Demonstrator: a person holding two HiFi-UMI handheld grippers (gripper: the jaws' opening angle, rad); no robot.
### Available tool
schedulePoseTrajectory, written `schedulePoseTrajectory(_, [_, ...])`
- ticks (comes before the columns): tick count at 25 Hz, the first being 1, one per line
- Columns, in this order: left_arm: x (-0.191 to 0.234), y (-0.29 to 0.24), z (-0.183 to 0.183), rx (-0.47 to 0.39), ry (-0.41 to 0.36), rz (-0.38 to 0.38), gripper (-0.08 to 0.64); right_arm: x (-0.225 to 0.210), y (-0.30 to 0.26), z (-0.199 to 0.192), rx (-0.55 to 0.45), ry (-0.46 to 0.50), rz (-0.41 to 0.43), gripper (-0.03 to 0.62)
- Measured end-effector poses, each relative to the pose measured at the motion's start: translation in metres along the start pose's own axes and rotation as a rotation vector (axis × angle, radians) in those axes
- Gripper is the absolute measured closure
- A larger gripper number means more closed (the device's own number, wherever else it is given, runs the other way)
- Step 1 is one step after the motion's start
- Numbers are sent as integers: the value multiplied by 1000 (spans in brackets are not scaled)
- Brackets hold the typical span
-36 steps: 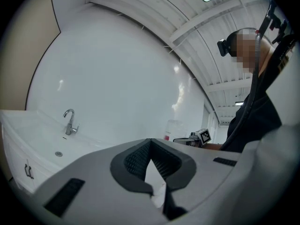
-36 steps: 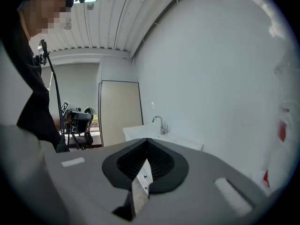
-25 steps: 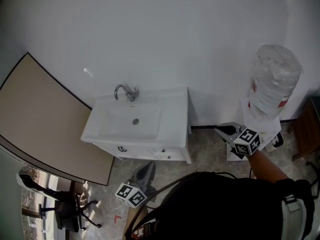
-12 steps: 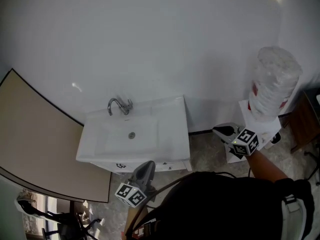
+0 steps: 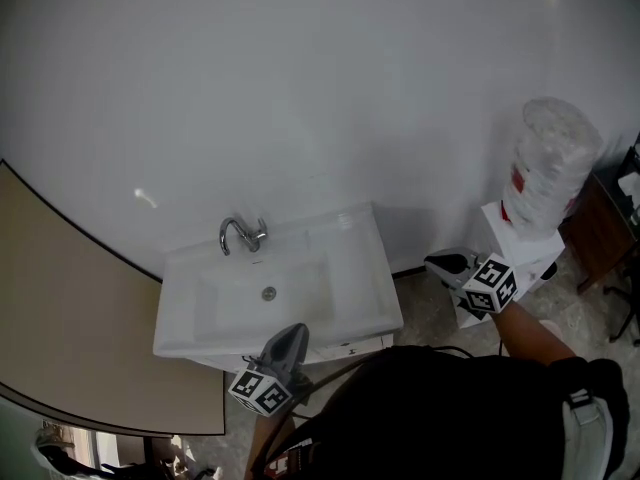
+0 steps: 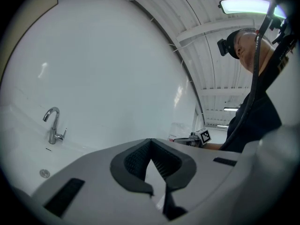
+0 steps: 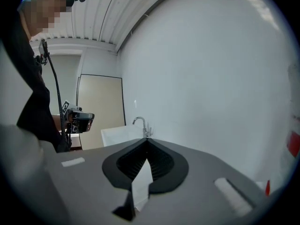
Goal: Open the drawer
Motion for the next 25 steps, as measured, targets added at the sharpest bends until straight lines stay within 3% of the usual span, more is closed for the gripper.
schedulePoseTrajectory(7, [32, 14, -1, -12, 9, 3, 560, 10, -27, 12, 14, 16, 4, 594])
schedulePoseTrajectory(12, [36, 8, -5, 5, 27, 52, 560, -5, -40, 16, 10, 24, 45, 594])
schedulePoseTrajectory(19, [35, -43, 5, -18, 19, 197, 560, -70, -64, 23, -25, 61, 190, 594])
schedulePoseTrajectory(25, [12, -120, 12, -57, 94, 301, 560, -147, -67, 33, -39, 116, 321, 594])
Point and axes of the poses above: the fingertips, and each gripper's own axes: y backward along the fingers, x to its left, z out of its top, the point moved 1 cm from there along y, backward along the fingers, and after that the axes turned 13 degrees about x, right-handed, at the moved point
